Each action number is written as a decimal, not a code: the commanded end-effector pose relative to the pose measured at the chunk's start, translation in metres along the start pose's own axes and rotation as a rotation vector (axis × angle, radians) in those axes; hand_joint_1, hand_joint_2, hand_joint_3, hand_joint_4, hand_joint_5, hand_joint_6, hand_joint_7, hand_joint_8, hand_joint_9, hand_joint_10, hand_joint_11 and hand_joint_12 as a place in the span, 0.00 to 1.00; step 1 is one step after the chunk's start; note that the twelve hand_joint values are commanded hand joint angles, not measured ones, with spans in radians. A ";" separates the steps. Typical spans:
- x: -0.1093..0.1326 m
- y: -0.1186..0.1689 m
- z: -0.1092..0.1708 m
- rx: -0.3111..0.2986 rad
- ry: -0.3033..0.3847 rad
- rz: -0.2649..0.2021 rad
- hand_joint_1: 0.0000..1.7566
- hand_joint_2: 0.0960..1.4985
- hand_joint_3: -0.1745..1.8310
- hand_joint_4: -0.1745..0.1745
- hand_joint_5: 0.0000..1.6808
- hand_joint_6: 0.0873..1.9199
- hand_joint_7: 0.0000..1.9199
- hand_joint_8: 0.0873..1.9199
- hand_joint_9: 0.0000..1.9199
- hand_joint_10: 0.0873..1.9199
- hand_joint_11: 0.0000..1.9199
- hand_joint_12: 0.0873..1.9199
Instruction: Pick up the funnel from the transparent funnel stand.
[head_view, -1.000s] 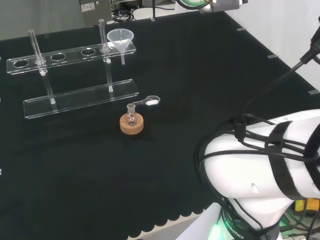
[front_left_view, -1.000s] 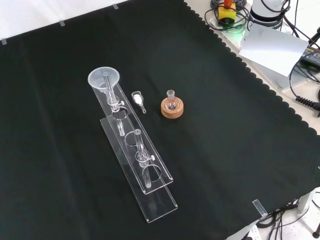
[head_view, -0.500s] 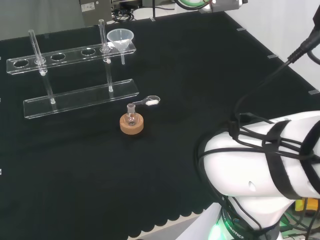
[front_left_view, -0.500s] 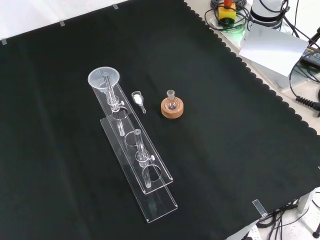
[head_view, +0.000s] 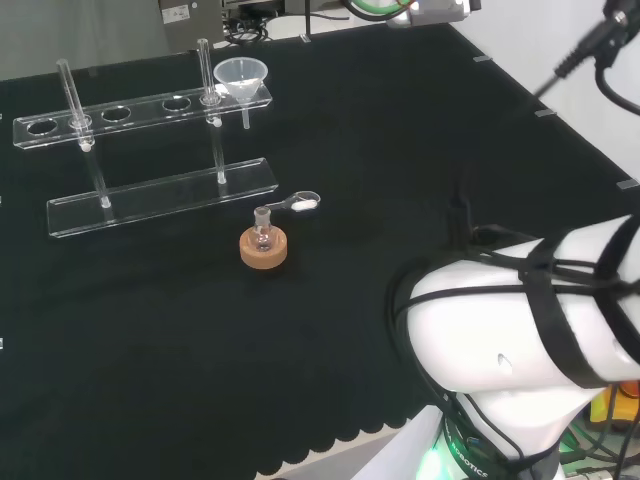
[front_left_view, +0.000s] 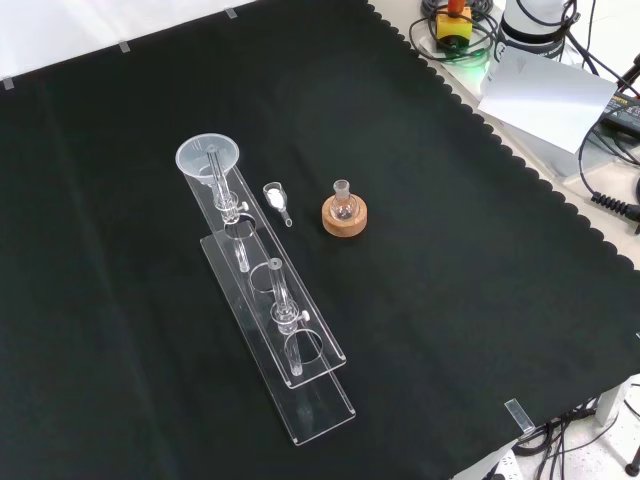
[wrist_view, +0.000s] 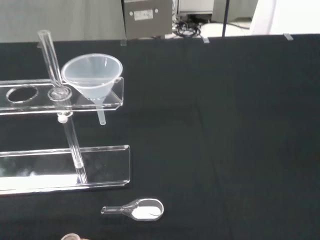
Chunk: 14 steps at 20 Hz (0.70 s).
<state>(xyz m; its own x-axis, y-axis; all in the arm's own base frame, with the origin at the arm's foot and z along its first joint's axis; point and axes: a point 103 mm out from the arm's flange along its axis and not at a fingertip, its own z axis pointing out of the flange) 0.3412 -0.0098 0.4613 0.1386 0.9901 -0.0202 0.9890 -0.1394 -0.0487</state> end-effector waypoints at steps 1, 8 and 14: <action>-0.007 0.071 0.028 0.055 0.008 0.016 0.00 0.77 0.28 0.52 0.13 0.00 0.00 0.16 0.08 0.30 0.02 0.71; 0.015 0.136 0.055 0.097 -0.014 -0.060 0.00 0.77 0.27 0.50 0.12 0.00 0.00 0.16 0.08 0.30 0.02 0.71; 0.030 0.168 0.076 0.129 -0.048 -0.116 0.00 0.75 0.26 0.48 0.11 0.00 0.00 0.16 0.08 0.30 0.01 0.72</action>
<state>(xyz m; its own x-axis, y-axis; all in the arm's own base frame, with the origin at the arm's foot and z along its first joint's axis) 0.4552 -0.0162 0.3971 0.0980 0.9946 -0.0340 0.9786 -0.1025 -0.1786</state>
